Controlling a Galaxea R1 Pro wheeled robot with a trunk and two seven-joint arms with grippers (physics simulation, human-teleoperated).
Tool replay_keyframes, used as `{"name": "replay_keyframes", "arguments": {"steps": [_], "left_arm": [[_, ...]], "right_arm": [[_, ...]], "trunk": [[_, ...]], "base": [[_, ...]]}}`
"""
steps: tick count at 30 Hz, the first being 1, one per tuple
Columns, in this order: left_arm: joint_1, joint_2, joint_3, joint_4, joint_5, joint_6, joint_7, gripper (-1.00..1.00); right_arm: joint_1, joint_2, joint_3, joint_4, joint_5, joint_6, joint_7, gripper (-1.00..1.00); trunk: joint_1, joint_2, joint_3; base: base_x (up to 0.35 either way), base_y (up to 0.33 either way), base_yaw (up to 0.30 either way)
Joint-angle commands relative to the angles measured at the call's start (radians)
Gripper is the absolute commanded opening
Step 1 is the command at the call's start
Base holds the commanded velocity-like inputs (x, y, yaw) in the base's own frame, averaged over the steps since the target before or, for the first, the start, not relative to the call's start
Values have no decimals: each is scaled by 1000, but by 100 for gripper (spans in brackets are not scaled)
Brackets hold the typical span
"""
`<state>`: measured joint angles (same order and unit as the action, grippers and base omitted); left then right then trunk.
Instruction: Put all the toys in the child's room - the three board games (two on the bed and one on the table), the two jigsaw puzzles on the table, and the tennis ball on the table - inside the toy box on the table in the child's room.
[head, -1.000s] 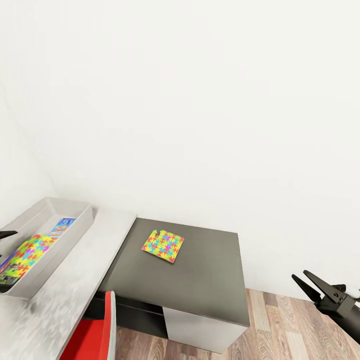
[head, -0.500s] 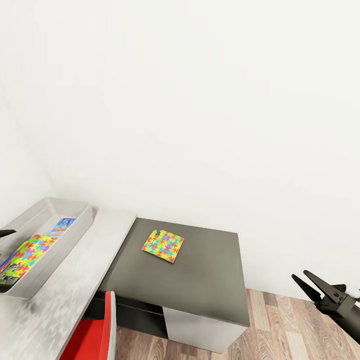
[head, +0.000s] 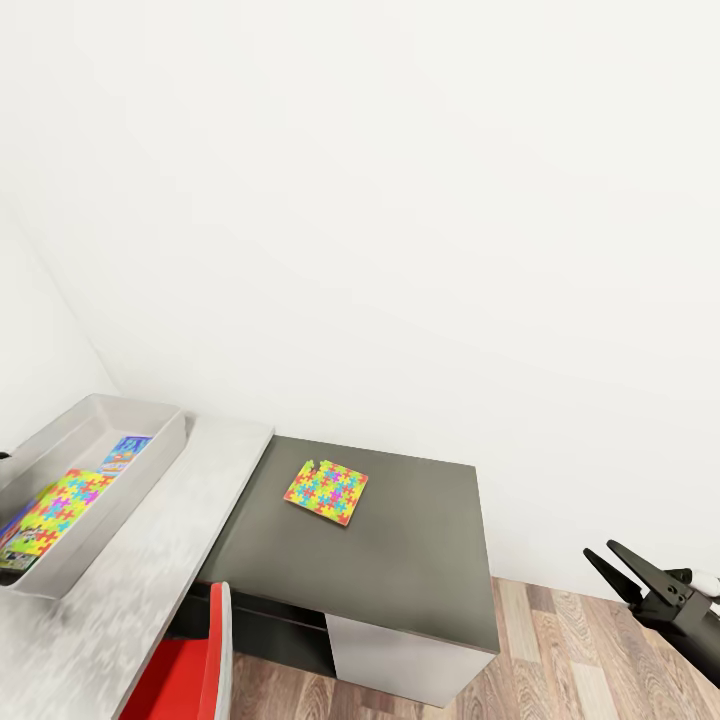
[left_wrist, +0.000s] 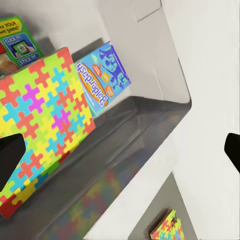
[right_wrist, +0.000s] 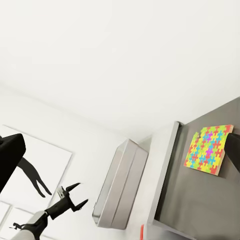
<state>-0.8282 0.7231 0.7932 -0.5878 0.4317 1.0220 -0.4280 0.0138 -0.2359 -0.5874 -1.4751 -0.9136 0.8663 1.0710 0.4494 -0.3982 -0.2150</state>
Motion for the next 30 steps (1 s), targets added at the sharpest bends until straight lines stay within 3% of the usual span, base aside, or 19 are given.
{"name": "replay_keyframes", "arguments": {"steps": [1,4,9,22,27,30], "left_arm": [[-2,3,5,0,-1,7,-9,100],[-2,15,4,0,26,16,-22,100],[-1,29,2,0,43,24,-60,100],[5,40,-14,-1,47,25,-263,100],[8,41,-63,-2,46,25,-362,100],[9,41,-118,-2,44,25,-433,100]], "right_arm": [[0,0,0,-1,-3,5,0,100],[0,0,0,-1,-3,4,0,100],[0,0,1,-1,-2,4,0,100],[0,0,0,-1,-2,3,0,100],[0,1,0,-2,-2,3,0,100],[0,1,0,-2,-2,3,0,100]], "trunk": [[1,-2,-2],[1,-2,1],[1,-2,7],[1,-2,27],[1,-2,35],[1,-2,39]], "base": [[0,0,0],[0,0,0],[0,0,0],[0,0,0],[0,0,0],[0,0,0]]}}
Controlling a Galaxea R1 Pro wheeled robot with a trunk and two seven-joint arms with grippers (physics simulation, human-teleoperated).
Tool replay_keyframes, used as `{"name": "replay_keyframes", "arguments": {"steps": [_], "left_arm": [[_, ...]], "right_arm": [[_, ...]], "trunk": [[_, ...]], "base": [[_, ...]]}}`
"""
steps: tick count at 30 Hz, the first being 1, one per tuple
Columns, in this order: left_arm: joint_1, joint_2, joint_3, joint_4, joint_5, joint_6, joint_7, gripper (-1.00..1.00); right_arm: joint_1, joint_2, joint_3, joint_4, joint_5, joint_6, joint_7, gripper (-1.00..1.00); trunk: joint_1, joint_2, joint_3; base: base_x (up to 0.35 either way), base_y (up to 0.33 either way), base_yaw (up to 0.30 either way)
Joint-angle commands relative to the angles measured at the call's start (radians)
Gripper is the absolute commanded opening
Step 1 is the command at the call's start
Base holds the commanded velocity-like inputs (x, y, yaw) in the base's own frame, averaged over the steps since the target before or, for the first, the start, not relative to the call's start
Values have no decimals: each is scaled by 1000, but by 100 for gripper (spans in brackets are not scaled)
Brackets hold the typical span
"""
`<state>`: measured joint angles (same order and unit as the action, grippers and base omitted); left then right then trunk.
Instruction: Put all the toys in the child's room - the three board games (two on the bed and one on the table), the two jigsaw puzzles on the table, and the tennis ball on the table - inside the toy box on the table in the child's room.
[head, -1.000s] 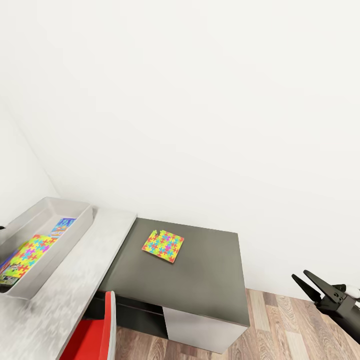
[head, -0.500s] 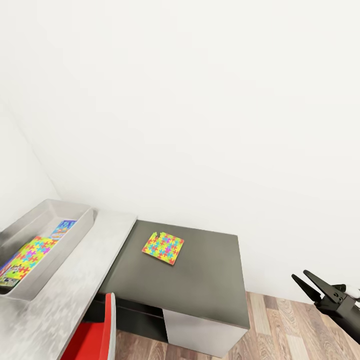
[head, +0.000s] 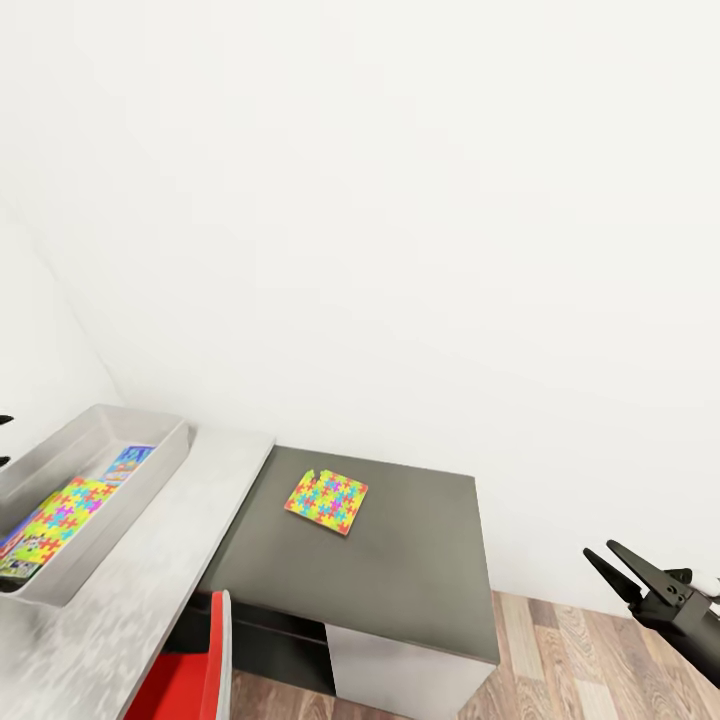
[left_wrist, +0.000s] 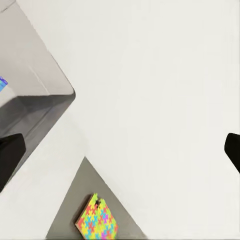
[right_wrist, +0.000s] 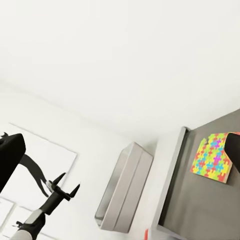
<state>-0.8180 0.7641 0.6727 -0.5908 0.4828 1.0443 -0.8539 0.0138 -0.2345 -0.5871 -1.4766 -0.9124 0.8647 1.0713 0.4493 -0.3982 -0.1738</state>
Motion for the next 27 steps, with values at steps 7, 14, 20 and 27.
{"name": "replay_keyframes", "arguments": {"steps": [7,14,20,27], "left_arm": [[0,-2,-160,-10,-11,3,-176,100],[9,-12,-308,-113,-11,3,-294,100],[63,-25,-377,-234,-11,3,-407,100],[154,-60,-391,-358,-13,1,-480,100]], "right_arm": [[0,1,0,-1,-3,5,-1,100],[0,2,0,-1,-3,5,-1,100],[0,4,1,-3,-3,4,-1,100],[0,6,1,-6,-3,4,-1,100]], "trunk": [[1,-2,9],[1,-2,20],[1,-2,30],[1,-2,40]], "base": [[0,0,0],[0,0,0],[0,0,0],[0,0,0]]}}
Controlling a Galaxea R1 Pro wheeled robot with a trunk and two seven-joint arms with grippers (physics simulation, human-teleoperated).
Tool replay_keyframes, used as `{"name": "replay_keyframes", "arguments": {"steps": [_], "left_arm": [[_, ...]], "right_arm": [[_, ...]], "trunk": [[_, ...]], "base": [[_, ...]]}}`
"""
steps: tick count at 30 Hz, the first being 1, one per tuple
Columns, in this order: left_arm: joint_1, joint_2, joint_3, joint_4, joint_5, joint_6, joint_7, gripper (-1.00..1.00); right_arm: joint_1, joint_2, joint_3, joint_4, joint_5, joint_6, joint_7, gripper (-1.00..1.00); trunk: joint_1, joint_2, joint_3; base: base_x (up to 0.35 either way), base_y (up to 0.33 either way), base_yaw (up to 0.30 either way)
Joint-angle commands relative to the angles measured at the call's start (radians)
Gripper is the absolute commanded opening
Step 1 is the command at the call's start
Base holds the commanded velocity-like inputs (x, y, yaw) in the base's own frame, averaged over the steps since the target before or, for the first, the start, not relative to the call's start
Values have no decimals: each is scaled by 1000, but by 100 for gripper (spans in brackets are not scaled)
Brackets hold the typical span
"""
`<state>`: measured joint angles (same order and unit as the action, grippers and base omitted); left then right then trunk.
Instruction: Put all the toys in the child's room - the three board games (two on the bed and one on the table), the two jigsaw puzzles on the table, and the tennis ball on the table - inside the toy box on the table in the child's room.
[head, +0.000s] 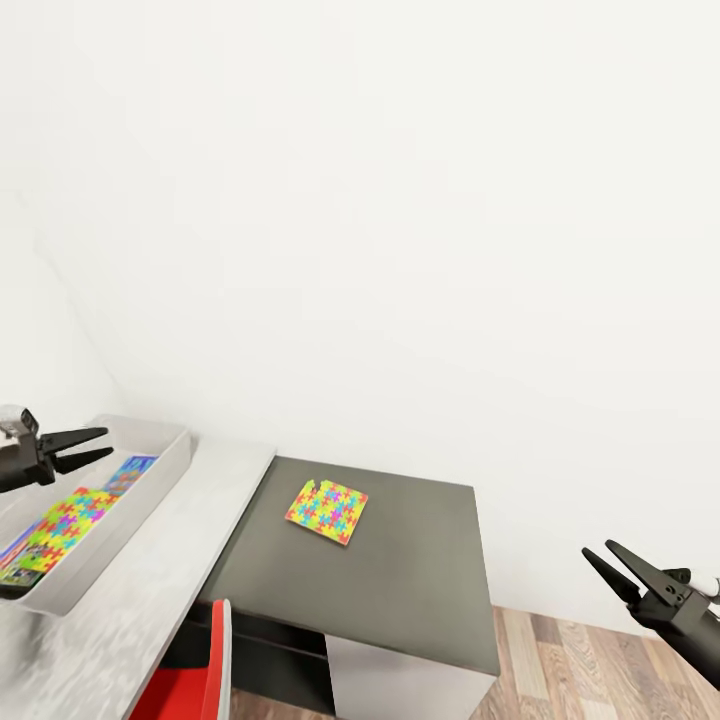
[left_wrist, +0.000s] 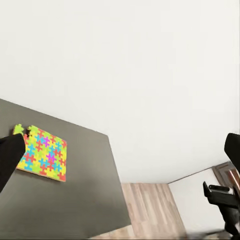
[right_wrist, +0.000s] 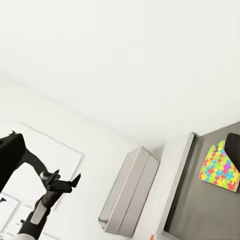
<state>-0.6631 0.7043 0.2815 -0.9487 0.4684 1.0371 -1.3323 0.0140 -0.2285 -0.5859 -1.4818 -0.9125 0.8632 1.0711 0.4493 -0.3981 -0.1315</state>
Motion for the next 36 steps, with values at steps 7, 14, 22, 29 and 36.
{"name": "replay_keyframes", "arguments": {"steps": [7,14,22,29,36], "left_arm": [[104,-35,-2,-105,2,2,-54,100],[203,-50,-2,-151,2,-19,-151,100],[304,-70,2,-163,4,-76,-238,100],[330,-79,6,-218,7,-84,-238,100],[336,-97,6,-237,0,-87,-238,100]], "right_arm": [[0,0,0,-2,-3,5,0,100],[0,1,0,-5,-3,4,0,100],[0,3,1,-7,-2,-7,0,100],[0,5,2,-8,-2,-13,-1,100],[0,5,3,-9,-2,-24,-1,100]], "trunk": [[1,-2,9],[1,-2,20],[1,-2,33],[1,-2,44],[1,-2,54]], "base": [[0,0,0],[0,0,0],[0,0,0],[0,0,0],[0,0,0]]}}
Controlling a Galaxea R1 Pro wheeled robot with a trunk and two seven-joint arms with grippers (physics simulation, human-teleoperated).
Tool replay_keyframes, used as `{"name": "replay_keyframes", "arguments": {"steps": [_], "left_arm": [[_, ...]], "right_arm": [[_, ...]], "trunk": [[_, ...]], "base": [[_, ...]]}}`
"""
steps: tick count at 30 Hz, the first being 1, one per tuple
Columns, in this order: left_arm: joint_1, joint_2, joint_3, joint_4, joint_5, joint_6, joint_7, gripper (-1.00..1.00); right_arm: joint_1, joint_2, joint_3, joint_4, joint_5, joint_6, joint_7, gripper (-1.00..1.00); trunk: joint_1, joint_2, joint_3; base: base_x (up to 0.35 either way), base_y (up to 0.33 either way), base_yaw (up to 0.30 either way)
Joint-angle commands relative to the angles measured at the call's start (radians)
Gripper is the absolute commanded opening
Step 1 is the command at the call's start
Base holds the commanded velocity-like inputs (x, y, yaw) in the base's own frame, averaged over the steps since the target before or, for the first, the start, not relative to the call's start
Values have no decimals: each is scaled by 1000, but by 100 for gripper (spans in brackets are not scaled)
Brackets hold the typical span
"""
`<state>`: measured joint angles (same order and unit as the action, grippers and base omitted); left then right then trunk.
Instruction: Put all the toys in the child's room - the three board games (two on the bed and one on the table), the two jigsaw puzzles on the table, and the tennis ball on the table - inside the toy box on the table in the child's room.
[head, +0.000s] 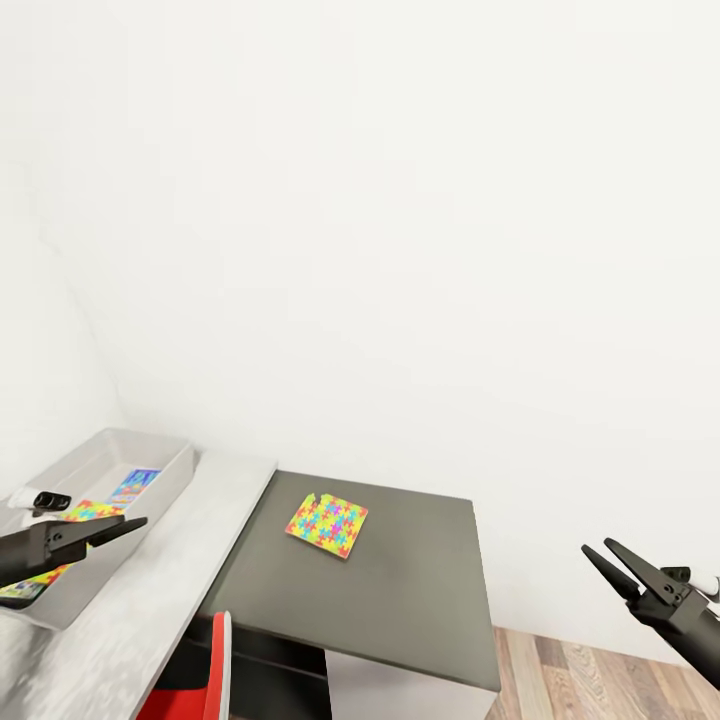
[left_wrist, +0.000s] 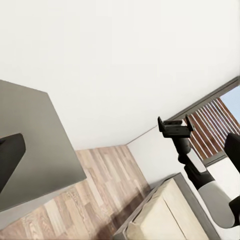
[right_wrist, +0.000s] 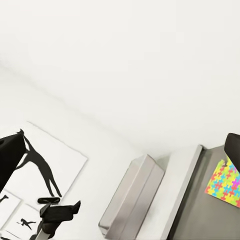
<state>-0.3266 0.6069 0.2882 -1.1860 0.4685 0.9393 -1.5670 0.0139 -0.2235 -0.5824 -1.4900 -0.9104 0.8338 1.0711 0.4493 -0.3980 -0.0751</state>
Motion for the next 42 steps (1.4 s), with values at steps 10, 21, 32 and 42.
{"name": "replay_keyframes", "arguments": {"steps": [10,21,32,42], "left_arm": [[0,-5,0,0,-3,9,-4,100],[0,-6,0,1,-4,5,-4,100],[0,-6,0,2,-4,3,-4,100],[0,-6,0,2,-4,3,-4,100]], "right_arm": [[0,1,0,-1,-4,4,0,100],[0,2,1,-1,-4,2,0,100],[0,3,2,-1,-4,2,0,100],[0,3,3,-1,-4,2,0,100]], "trunk": [[1,-2,14],[1,-2,31],[1,-2,48],[1,-2,64]], "base": [[0,0,0],[0,0,0],[0,0,0],[0,0,0]]}}
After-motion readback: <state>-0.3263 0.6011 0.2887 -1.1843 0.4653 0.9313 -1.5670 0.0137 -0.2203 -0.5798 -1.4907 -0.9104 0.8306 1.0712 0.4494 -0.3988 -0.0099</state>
